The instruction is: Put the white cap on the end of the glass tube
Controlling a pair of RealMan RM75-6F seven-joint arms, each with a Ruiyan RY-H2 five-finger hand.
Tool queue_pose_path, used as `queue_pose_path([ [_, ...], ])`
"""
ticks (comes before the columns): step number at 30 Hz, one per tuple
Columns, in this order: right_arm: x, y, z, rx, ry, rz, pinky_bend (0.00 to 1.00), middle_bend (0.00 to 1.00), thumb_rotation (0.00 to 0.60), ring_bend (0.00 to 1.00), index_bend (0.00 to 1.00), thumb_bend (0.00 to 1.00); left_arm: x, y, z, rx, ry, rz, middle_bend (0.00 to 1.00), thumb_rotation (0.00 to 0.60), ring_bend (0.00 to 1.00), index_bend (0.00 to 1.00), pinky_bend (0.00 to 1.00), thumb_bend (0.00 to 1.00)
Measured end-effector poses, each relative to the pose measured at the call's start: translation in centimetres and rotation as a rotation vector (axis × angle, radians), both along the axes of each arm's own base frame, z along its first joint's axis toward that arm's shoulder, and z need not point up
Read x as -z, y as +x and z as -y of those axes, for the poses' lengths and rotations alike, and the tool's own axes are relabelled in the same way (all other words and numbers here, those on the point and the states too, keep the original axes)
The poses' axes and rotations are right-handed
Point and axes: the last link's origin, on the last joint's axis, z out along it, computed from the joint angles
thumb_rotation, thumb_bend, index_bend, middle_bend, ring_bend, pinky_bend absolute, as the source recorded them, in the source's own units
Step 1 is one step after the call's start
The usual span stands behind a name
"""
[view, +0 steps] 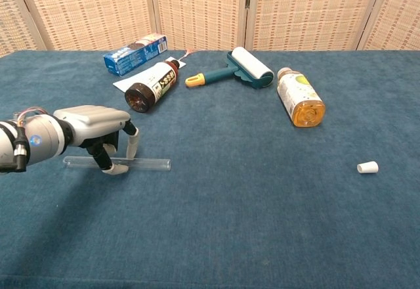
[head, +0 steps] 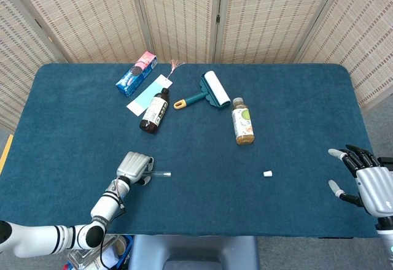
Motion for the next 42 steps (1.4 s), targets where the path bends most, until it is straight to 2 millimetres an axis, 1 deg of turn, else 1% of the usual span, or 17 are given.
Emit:
queue_pose_path([
  [9, -0.1, 0.0, 0.0, 0.001, -0.004, 0.003, 0.17, 0.26, 0.600, 0.12, 0.21, 0.29, 0.0, -0.3, 0.0, 0.000, 0.009, 0.006, 1.00, 0.600, 1.00, 0.56, 1.00, 0.31],
  [14, -0.3, 0.0, -0.1, -0.003, -0.013, 0.003, 0.17, 0.26, 0.600, 0.12, 0.21, 0.29, -0.4, -0.4, -0.2, 0.009, 0.033, 0.018, 1.00, 0.600, 1.00, 0.59, 1.00, 0.33],
  [19, -0.5, 0.1, 0.0, -0.004, -0.025, -0.004, 0.17, 0.27, 0.600, 0.13, 0.21, 0.29, -2.2, -0.9, -0.3, 0.017, 0.078, 0.051, 1.00, 0.600, 1.00, 0.60, 1.00, 0.33],
  [23, -0.6, 0.3, 0.1, -0.006, -0.033, -0.020, 0.23, 0.28, 0.600, 0.16, 0.21, 0.30, -4.2, -1.4, -0.2, 0.022, 0.117, 0.087, 1.00, 0.600, 1.00, 0.60, 1.00, 0.34],
  [26, -0.7, 0.5, 0.3, -0.003, -0.038, -0.039, 0.31, 0.32, 0.600, 0.23, 0.21, 0.33, -6.1, -2.0, -0.1, 0.033, 0.156, 0.110, 1.00, 0.600, 1.00, 0.60, 1.00, 0.34],
  [28, -0.7, 0.7, 0.4, -0.003, -0.039, -0.058, 0.39, 0.36, 0.600, 0.31, 0.21, 0.37, -7.6, -2.4, 0.1, 0.043, 0.184, 0.123, 1.00, 0.600, 1.00, 0.60, 1.00, 0.34],
  [29, -0.7, 0.8, 0.5, -0.003, -0.037, -0.067, 0.44, 0.38, 0.600, 0.36, 0.21, 0.40, -8.2, -2.5, 0.2, 0.047, 0.196, 0.130, 1.00, 0.600, 1.00, 0.60, 1.00, 0.34],
  [31, -0.5, 1.2, 0.7, -0.005, -0.025, -0.092, 0.59, 0.44, 0.600, 0.48, 0.21, 0.47, -9.5, -2.8, 0.4, 0.056, 0.219, 0.145, 1.00, 0.600, 1.00, 0.60, 1.00, 0.34],
  [32, -0.3, 1.3, 0.8, -0.004, -0.016, -0.102, 0.63, 0.46, 0.600, 0.51, 0.21, 0.49, -10.0, -2.9, 0.6, 0.061, 0.228, 0.149, 1.00, 0.600, 1.00, 0.60, 1.00, 0.34],
  [33, -0.1, 1.4, 0.9, -0.002, 0.000, -0.112, 0.69, 0.51, 0.600, 0.57, 0.21, 0.52, -10.7, -3.0, 0.8, 0.067, 0.240, 0.155, 1.00, 0.600, 1.00, 0.60, 1.00, 0.34],
  [36, 0.6, 1.7, 1.3, 0.009, 0.050, -0.134, 0.77, 0.62, 0.600, 0.68, 0.21, 0.57, -12.0, -3.3, 1.4, 0.082, 0.258, 0.170, 1.00, 0.600, 1.00, 0.60, 1.00, 0.34],
  [39, 1.5, 1.7, 1.8, 0.032, 0.110, -0.151, 0.85, 0.74, 0.600, 0.78, 0.21, 0.61, -12.8, -3.4, 2.2, 0.097, 0.261, 0.177, 1.00, 0.600, 1.00, 0.60, 1.00, 0.34],
  [42, 2.5, 1.5, 2.5, 0.069, 0.182, -0.156, 0.89, 0.81, 0.600, 0.83, 0.21, 0.64, -13.1, -3.4, 2.9, 0.107, 0.253, 0.190, 1.00, 0.600, 1.00, 0.60, 1.00, 0.34],
])
